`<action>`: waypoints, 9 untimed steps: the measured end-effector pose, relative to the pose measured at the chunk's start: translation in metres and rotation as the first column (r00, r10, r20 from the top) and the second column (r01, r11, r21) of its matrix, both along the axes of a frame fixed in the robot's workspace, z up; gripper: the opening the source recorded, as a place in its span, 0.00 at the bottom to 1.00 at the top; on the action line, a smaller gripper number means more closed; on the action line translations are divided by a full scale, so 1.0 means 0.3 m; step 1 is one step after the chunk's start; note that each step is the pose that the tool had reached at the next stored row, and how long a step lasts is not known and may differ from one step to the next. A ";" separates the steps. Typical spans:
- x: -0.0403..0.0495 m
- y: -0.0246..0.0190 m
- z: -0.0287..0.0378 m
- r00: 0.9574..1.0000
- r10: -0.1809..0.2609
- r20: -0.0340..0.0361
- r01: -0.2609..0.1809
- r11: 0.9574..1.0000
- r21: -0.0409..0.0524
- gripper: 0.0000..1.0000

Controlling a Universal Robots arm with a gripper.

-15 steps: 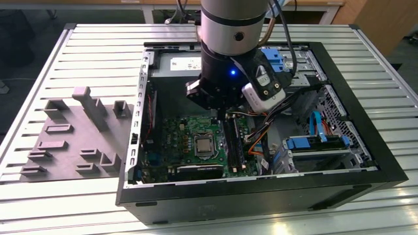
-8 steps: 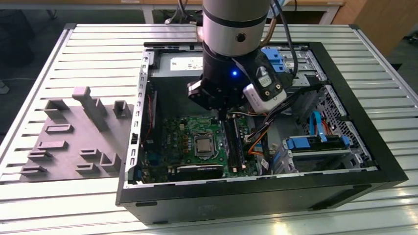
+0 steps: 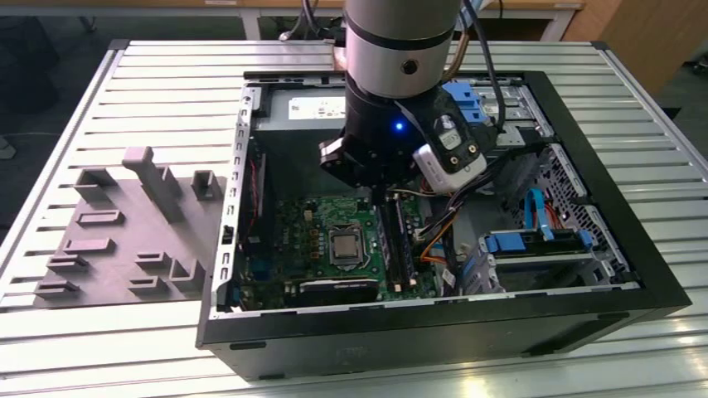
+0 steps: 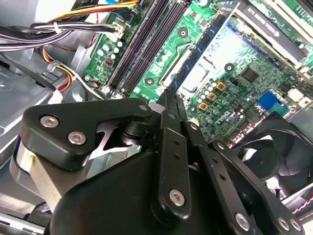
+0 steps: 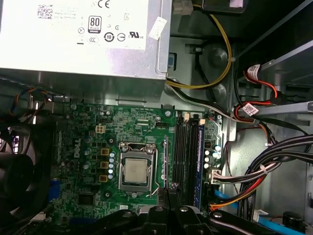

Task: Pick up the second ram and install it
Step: 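Insert the second ram into the second slot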

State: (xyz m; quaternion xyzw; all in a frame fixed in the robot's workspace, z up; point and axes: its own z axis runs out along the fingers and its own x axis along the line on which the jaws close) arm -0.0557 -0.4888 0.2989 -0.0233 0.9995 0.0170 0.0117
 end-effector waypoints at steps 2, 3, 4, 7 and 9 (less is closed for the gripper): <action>0.001 0.000 -0.001 1.000 0.000 0.000 0.000 1.000 0.000 0.12; 0.001 0.000 -0.002 1.000 0.000 0.000 0.000 1.000 0.000 0.12; 0.002 0.000 -0.002 1.000 -0.001 0.000 0.001 1.000 0.000 0.12; 0.003 0.000 -0.005 1.000 -0.001 0.000 0.001 1.000 0.000 0.12; 0.004 0.000 -0.007 1.000 -0.002 0.000 0.002 1.000 0.000 0.12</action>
